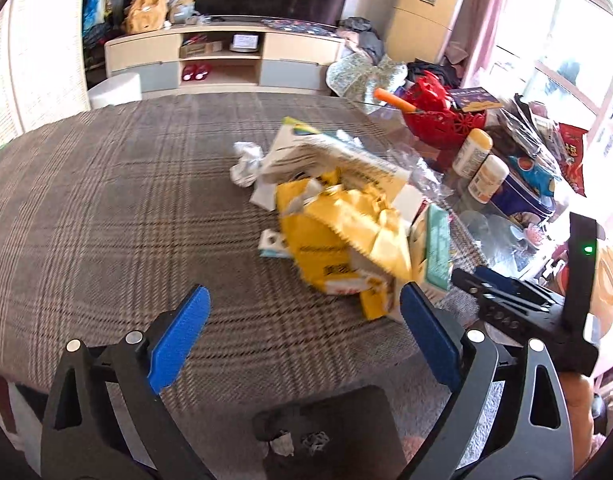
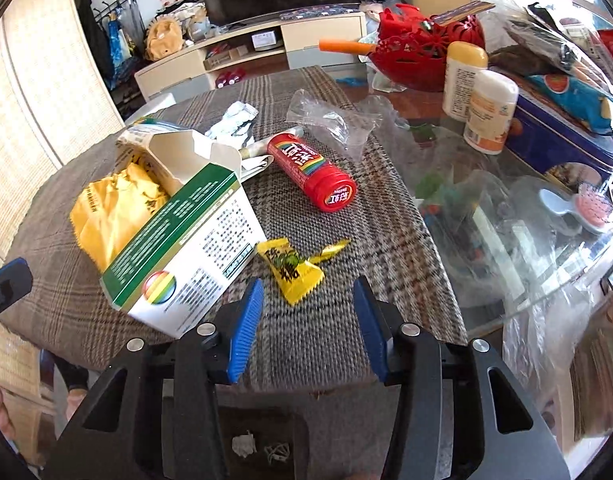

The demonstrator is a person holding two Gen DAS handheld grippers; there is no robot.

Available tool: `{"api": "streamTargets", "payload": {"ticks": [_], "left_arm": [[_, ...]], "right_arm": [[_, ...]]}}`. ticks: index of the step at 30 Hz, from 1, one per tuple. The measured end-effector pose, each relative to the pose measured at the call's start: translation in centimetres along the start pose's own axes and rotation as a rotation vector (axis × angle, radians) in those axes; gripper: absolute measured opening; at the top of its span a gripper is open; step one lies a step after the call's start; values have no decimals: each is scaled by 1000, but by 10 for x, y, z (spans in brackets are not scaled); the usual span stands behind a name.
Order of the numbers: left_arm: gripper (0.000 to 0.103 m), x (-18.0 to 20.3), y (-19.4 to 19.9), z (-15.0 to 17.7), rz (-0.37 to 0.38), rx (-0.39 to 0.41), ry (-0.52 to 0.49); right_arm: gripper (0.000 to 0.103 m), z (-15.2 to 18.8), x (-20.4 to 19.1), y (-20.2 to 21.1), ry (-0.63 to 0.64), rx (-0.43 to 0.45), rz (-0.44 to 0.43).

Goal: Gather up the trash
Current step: 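Grasp the yellow candy wrapper with the right gripper while the left grasps the yellow snack bag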

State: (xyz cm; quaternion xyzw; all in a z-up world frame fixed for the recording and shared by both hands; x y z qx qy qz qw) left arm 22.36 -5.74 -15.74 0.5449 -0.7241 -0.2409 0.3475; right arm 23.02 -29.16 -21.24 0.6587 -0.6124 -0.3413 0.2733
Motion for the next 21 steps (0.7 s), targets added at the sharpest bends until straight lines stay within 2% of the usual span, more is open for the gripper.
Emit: {"api": "streamTargets", "payload": {"ticks": [4, 8, 10, 11, 18, 21], "left_arm": [[90, 12, -13, -14, 5, 1, -11], [90, 12, -26, -21, -7, -9, -4], [90, 12, -35, -25, -11, -18, 0], [90, 12, -38, -25, -13, -21, 1], [91, 20, -58, -29, 11, -53, 2], [91, 25, -67, -32, -5, -59, -10]], "right_arm": [[46, -7, -1, -16, 17, -13, -2], [40, -12, -8, -28, 41, -16, -4], [31, -15, -10, -31, 58, -9, 7], [18, -16, -10, -32, 63, -6, 13], [16, -14, -6, -32, 67, 9, -4], [16, -9, -4, -27, 62, 9, -15]]}}
Point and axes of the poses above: each gripper's, at about its wrist camera, not at the fingertips, and y roughly against the way its jaws point, x to its right, z to its underside, the point moved 4 cm from there along -y, roughly the way its jaws point, and after that the axes turned 5 degrees about y, right-handed, at the moved point
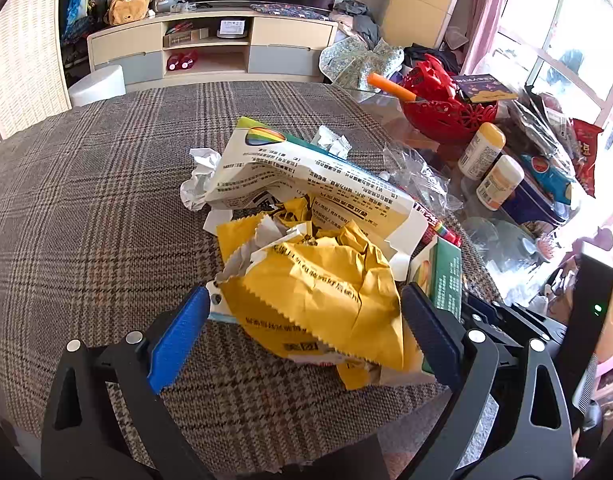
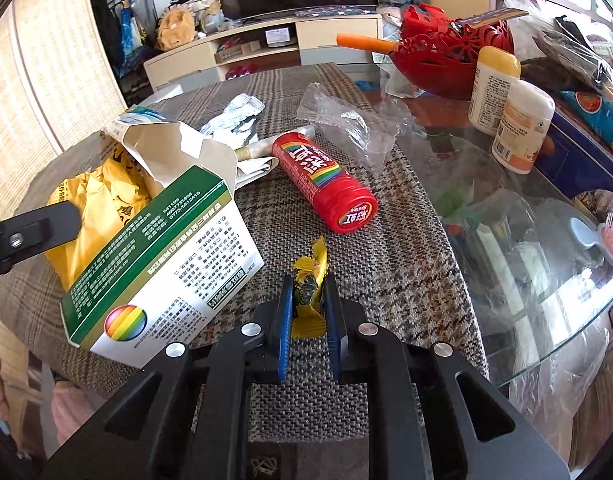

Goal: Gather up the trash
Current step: 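Grasp the yellow candy wrapper with the right gripper while the left grasps the yellow snack bag, then carry both grippers down over the black bin and open them to drop the wrappers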

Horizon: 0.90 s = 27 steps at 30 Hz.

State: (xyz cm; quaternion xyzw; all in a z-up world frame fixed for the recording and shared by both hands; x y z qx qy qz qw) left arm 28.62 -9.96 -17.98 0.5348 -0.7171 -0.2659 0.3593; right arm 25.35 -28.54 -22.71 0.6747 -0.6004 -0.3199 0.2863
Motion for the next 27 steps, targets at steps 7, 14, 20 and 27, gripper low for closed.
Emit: {"api": "streamTargets", "payload": {"ticks": [7, 14, 20, 27], "left_arm": [[91, 3, -16, 1, 12, -24, 9], [78, 7, -12, 3, 28, -14, -18], [73, 3, -1, 6, 20, -2, -33], [72, -19, 24, 15, 0, 24, -10]], "right_arm": [[16, 10, 4, 13, -6, 9, -13], [16, 16, 3, 19, -13, 15, -13], [16, 17, -3, 24, -6, 23, -21], [16, 20, -13, 40, 6, 41, -19]]}}
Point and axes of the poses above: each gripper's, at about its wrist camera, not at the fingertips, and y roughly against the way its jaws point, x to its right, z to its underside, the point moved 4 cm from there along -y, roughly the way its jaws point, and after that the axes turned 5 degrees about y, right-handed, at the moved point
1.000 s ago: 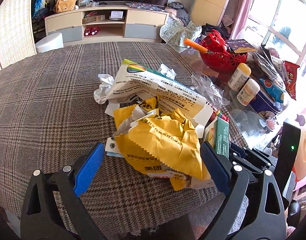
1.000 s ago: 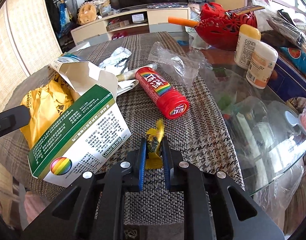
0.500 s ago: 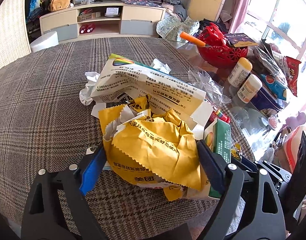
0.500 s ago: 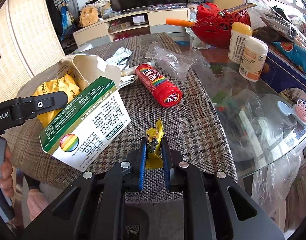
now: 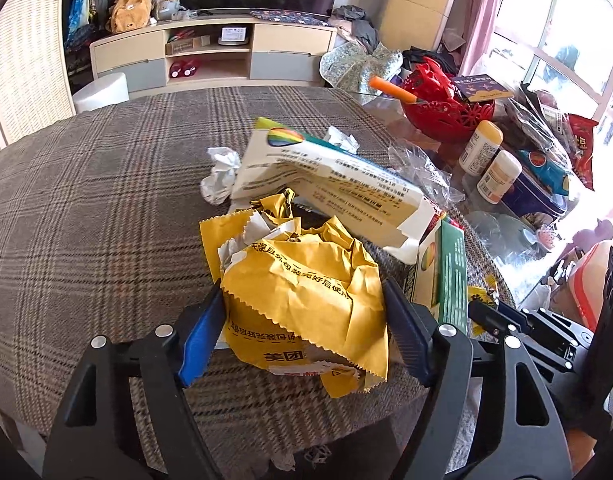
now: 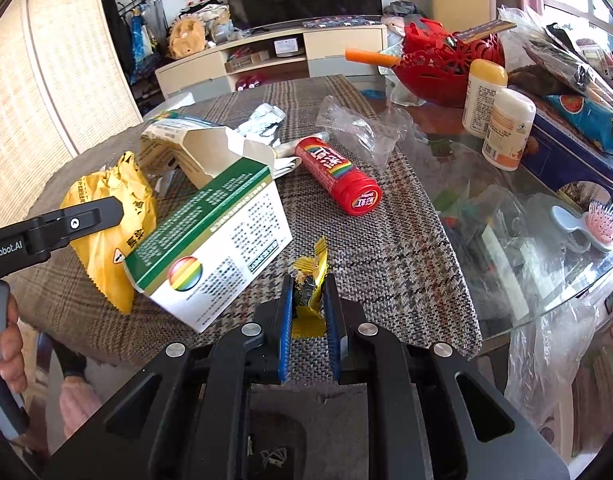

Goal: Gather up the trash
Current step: 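Carry both grippers down over the black bin and open them to drop the wrappers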

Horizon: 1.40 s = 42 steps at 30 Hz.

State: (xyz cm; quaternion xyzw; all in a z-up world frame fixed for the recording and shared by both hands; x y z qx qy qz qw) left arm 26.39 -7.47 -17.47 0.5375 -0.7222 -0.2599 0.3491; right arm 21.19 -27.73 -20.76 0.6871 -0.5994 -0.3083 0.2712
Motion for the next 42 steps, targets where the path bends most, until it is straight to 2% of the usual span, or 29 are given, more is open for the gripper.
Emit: {"api": "streamTargets", "payload": {"ticks": [5, 12, 21, 31, 42], "left_arm": [[72, -11, 29, 18, 3, 15, 16], [72, -18, 72, 60, 14, 22, 21], [72, -21, 105, 139, 50, -9, 31], [72, -30, 65, 210, 32, -124, 51], [73, -20, 1, 253, 51, -244, 26]], "right_arm": [[16, 8, -12, 20, 13, 9, -10], [16, 33, -34, 54, 24, 6, -41], [16, 92, -58, 72, 37, -63, -73], [16, 146, -69, 49, 17, -167, -108], [16, 174, -64, 2, -70, -310, -185]]}}
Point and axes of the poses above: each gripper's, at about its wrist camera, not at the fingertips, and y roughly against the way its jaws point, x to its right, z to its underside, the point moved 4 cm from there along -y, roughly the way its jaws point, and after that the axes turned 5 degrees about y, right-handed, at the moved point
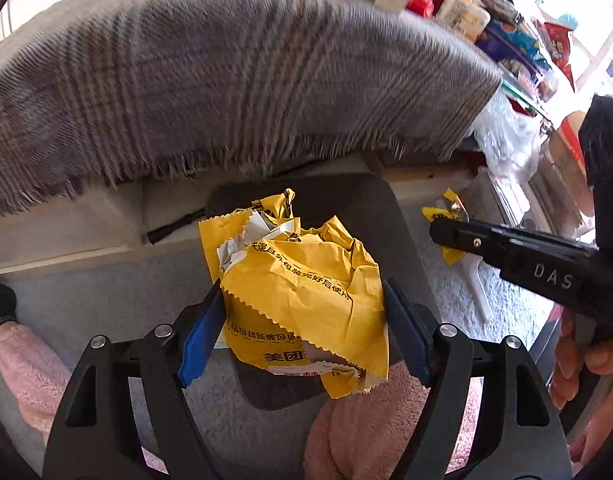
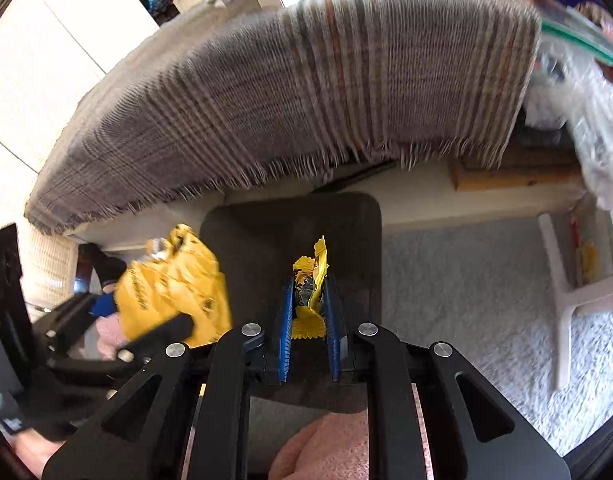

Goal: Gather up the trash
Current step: 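Carry both grippers down over the black bin and open them to drop the wrappers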

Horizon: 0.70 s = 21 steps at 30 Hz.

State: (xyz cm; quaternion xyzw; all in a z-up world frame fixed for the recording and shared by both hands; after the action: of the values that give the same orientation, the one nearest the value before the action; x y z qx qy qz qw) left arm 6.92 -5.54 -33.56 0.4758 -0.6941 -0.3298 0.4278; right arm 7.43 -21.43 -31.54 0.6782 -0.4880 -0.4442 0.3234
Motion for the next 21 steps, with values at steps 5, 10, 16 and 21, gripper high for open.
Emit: {"api": "streamTargets", "payload": {"ticks": [5, 10, 16, 21], "left_arm": [[73, 2, -28, 6, 6, -57, 5], [76, -2, -34, 8, 7, -79, 14], [79, -5, -30, 8, 5, -83, 20], [90, -5, -17, 5, 14, -59, 20]], "right_arm": [[16, 1, -2, -19, -15, -46, -5], [19, -2, 1, -29, -35, -68, -2], [55, -5, 3, -31, -63, -73, -25], [55, -9, 4, -19, -69, -45, -15]]}}
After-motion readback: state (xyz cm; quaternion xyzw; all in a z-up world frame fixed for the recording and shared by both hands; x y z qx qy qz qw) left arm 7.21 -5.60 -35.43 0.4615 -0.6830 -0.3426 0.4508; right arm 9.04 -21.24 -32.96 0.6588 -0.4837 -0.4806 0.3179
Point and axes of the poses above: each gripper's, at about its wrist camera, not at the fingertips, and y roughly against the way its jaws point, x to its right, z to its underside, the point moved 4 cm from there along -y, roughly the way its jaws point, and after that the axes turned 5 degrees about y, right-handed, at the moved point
